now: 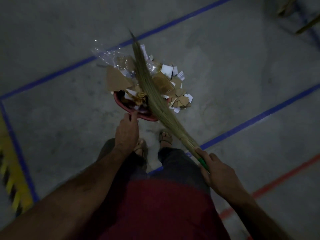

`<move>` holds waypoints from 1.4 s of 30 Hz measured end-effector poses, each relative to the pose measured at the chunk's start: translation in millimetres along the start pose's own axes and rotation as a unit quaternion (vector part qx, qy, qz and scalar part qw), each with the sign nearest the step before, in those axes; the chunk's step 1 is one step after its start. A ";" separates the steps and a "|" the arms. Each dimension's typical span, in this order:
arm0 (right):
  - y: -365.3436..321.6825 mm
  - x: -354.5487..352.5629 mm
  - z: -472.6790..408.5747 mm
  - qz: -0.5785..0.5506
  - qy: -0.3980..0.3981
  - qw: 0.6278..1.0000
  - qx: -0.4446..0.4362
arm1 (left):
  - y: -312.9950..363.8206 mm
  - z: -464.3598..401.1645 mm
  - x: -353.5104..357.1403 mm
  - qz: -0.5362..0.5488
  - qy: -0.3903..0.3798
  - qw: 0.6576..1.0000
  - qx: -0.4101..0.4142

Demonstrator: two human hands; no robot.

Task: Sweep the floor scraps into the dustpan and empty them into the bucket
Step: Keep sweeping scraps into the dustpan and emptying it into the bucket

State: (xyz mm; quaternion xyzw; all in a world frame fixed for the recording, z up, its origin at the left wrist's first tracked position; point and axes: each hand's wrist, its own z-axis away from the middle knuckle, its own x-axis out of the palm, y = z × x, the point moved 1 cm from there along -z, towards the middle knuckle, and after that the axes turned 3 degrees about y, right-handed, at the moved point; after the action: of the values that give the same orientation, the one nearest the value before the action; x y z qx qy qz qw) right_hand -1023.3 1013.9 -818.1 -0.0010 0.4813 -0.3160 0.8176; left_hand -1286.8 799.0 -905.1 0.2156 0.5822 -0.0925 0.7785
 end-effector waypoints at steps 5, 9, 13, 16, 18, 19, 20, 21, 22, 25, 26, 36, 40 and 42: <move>-25.3 2.2 47.4 0.018 0.058 0.998 -0.001 | -8.9 32.4 -37.4 0.005 0.032 0.999 0.034; -64.6 21.7 82.2 0.015 0.088 0.996 0.022 | -35.0 59.2 -58.7 0.001 0.061 0.995 0.084; -109.3 46.8 125.1 0.016 0.103 0.994 0.040 | -66.6 91.8 -71.8 0.002 0.060 0.991 0.118; -139.6 66.7 159.5 0.027 0.111 0.992 0.049 | -84.6 118.7 -78.7 -0.001 0.049 0.990 0.133; -152.9 80.8 182.3 0.026 0.119 0.991 0.058 | -91.0 135.1 -82.1 -0.006 0.042 0.988 0.149; -156.8 88.6 193.8 0.024 0.123 0.990 0.068 | -92.5 142.4 -83.4 -0.008 0.038 0.987 0.158; -158.7 96.7 205.5 0.021 0.130 0.988 0.079 | -92.6 149.6 -84.8 -0.011 0.034 0.985 0.168; -160.0 104.0 217.9 0.015 0.136 0.986 0.092 | -91.1 157.1 -86.1 -0.012 0.031 0.983 0.181; -160.5 111.2 230.8 0.004 0.143 0.984 0.104 | -88.1 164.8 -87.3 -0.013 0.029 0.980 0.196; -161.3 129.3 271.2 -0.047 0.167 0.978 0.120 | -69.8 187.1 -88.4 -0.014 0.029 0.970 0.241; -159.1 135.1 285.0 -0.056 0.175 0.974 0.131 | -61.1 195.0 -87.7 -0.015 0.029 0.966 0.257; -83.1 193.4 444.4 -0.098 0.240 0.932 0.254 | 91.3 308.9 -37.6 -0.022 -0.007 0.917 0.399; -39.5 228.6 520.4 -0.147 0.250 0.895 0.340 | 170.0 381.2 -0.4 -0.018 -0.033 0.890 0.454; -18.0 248.5 558.6 -0.157 0.259 0.879 0.369 | 207.6 420.5 18.4 -0.016 -0.044 0.877 0.479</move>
State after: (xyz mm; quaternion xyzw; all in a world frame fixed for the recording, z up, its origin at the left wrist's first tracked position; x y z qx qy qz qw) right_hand -508.9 701.9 -708.3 0.3067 0.5182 -0.5840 0.5444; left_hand -834.8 799.2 -778.8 0.5484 0.4356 -0.3819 0.6030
